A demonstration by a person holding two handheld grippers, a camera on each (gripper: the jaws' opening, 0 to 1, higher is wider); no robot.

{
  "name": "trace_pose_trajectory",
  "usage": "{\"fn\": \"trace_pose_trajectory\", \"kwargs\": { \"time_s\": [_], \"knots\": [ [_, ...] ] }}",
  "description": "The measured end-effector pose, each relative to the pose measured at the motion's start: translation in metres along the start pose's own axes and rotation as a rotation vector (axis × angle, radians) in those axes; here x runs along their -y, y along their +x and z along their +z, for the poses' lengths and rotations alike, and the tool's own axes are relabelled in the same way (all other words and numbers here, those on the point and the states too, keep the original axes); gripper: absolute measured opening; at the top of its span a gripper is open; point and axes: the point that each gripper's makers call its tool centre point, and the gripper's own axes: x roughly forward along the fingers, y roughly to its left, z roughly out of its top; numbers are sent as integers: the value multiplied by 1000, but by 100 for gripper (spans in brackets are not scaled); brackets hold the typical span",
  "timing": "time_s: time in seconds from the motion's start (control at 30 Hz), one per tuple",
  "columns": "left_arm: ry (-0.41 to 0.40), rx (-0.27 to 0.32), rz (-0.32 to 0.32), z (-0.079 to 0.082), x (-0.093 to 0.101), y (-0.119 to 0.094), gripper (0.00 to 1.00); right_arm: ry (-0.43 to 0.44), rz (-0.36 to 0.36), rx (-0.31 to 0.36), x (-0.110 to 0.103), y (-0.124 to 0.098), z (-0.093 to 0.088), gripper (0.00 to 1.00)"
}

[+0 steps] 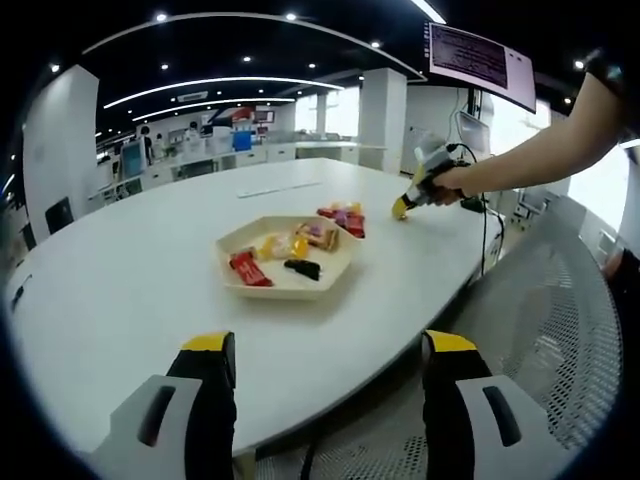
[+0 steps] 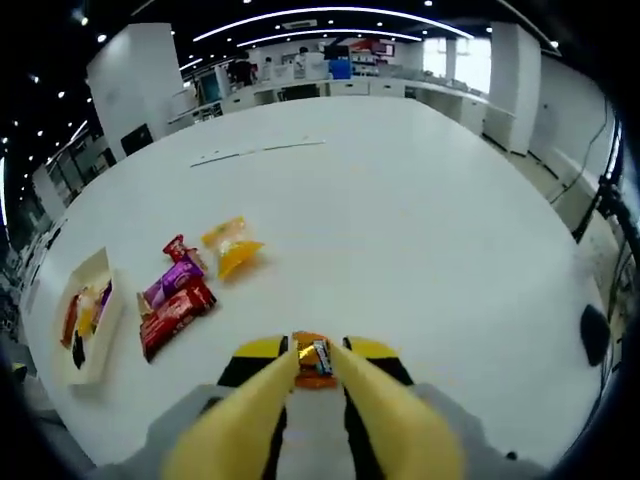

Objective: Place the target food into the container with the food tongs after gripping and lifting it, then release it inside without dropping or visibly crushing the food.

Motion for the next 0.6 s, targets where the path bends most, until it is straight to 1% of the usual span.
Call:
{"fn": "trace_pose_trajectory", "kwargs": {
  "time_s": [0.27,0.33,0.6],
  "knots": [
    [0,-6,-2,-1,0,0,72,-20,5,5,0,0,2,21],
    [2,-4,-3,0,1,0,72,-37,6,1,0,0,2,21],
    [1,-6,-4,-1,1,0,72,-35,9,0,0,0,5,20]
  ]
}}
